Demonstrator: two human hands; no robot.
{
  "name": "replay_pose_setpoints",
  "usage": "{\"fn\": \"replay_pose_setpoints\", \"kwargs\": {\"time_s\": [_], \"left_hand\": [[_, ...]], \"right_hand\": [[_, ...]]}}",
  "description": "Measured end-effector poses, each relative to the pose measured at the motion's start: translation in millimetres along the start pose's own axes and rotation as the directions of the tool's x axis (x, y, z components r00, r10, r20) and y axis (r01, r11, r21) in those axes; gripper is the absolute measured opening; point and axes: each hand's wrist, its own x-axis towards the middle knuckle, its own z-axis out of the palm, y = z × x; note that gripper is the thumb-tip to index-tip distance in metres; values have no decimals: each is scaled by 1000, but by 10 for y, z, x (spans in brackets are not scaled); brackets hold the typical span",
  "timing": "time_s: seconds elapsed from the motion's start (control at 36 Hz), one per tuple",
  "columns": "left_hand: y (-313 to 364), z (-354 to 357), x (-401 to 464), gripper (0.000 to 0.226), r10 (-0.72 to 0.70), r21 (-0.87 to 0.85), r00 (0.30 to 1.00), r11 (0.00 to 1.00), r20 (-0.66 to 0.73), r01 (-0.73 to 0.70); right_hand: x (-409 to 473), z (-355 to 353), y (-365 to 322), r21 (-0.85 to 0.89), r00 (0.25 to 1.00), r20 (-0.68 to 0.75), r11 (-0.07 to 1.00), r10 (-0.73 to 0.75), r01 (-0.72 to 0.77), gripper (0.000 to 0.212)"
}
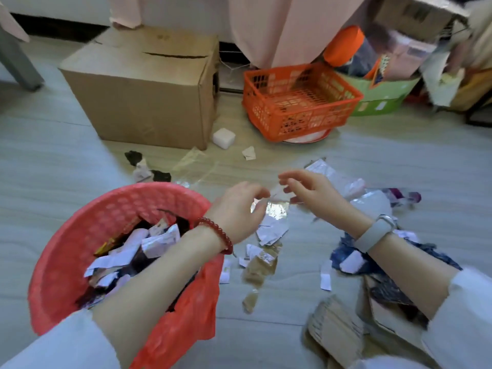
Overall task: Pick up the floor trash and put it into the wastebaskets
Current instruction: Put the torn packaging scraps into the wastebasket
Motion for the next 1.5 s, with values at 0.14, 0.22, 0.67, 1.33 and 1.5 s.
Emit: {"fn": "replay_pose_setpoints", "kwargs": {"time_s": [0.14, 0.22, 0.67, 1.33, 1.5], "left_hand": [[350, 778, 385, 29, 39, 73, 959, 995, 281, -62], [427, 1254, 496, 32, 4, 115, 914, 992, 405, -56], [345, 2632, 194, 45, -161, 123, 748, 987, 644, 107], [676, 2193, 465, 70, -24, -660, 952, 715, 307, 231], [590, 2013, 585, 41, -181, -651, 957, 703, 227, 287]], "right_hand": [[-312, -751, 759, -202, 981, -119, 964, 153, -174, 24], [-594, -1174, 1380, -415, 953, -186, 861, 238, -296, 37], [-1492, -1059, 3306, -537, 707, -233, 518, 668, -666, 79], [-1058, -669, 1638, 496, 942, 62, 808, 331, -317, 37], [-1135, -596, 1742, 347, 856, -491, 938, 162, 21, 20]]}}
